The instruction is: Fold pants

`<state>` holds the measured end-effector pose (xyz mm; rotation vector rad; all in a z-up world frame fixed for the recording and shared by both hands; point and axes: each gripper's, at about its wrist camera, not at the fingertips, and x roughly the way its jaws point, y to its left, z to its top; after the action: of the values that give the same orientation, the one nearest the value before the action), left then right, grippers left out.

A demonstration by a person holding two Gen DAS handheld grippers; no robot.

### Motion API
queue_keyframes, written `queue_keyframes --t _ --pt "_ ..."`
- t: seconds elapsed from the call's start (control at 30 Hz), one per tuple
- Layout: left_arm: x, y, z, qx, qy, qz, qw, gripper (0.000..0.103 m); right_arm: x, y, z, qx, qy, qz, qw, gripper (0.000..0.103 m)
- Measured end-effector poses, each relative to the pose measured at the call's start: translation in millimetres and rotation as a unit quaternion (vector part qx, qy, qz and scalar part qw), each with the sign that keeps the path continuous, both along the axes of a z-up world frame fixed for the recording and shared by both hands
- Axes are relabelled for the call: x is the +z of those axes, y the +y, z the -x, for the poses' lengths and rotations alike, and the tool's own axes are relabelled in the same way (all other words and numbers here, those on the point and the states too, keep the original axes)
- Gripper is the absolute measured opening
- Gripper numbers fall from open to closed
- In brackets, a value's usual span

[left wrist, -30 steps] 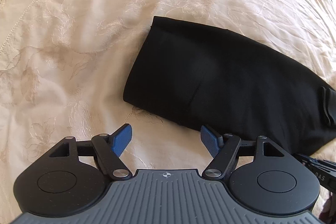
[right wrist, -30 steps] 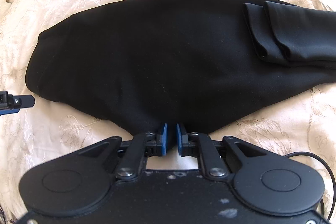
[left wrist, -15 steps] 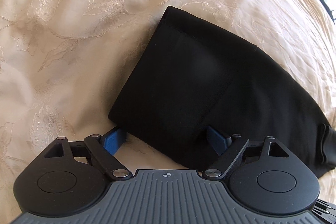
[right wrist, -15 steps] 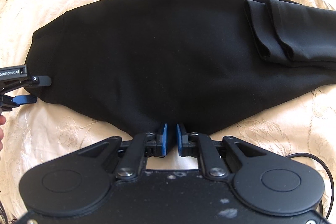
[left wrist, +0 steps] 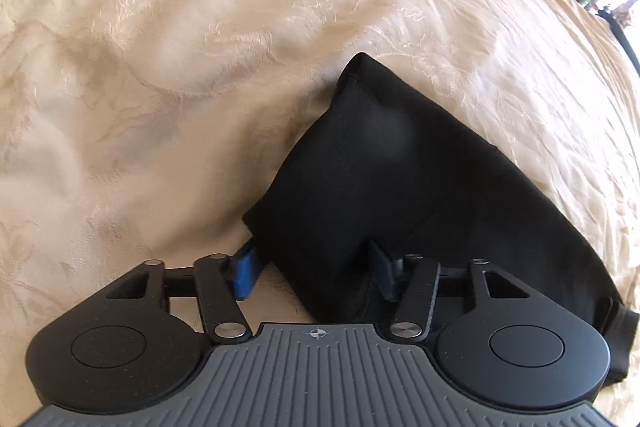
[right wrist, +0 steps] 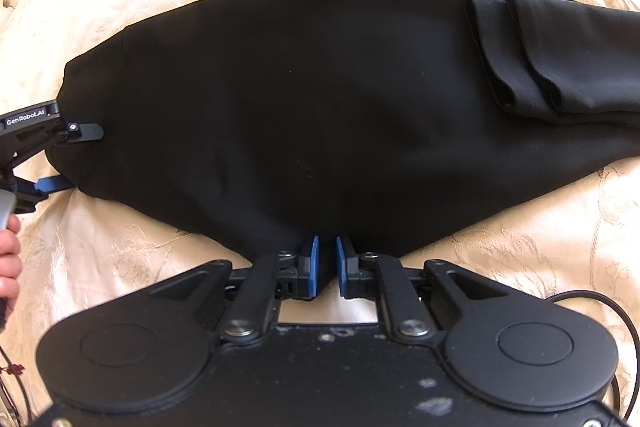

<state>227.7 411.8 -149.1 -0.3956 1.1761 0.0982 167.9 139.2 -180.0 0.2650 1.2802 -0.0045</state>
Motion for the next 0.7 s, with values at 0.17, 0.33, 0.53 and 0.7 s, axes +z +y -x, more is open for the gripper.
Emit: queue_keyframes --t 0.17,0.33,0.53,0.7 --pt "31.7 -18.7 7.9 -0.047 -0.045 -0.05 0.9966 0.022 3.3 4.1 5.7 0.003 -0.006 0.009 1.0 0.012" --pt "59.8 -34.3 1.0 -0.063 -0.089 -0.059 0.9923 0.018 2.8 9.8 10.3 0.013 -0.015 0.021 1.0 0.012" --pt "91.3 -53.0 -5.1 -0.065 -0.132 -0.052 0.9878 0.017 -1.9 20.1 22.3 0.025 -0.037 0.031 0.999 0.012" --pt "120.6 -82.4 3.3 -0.071 -0.163 -0.067 0.9818 0.017 -4.4 12.1 28.4 0.034 -0.045 0.008 0.998 0.011"
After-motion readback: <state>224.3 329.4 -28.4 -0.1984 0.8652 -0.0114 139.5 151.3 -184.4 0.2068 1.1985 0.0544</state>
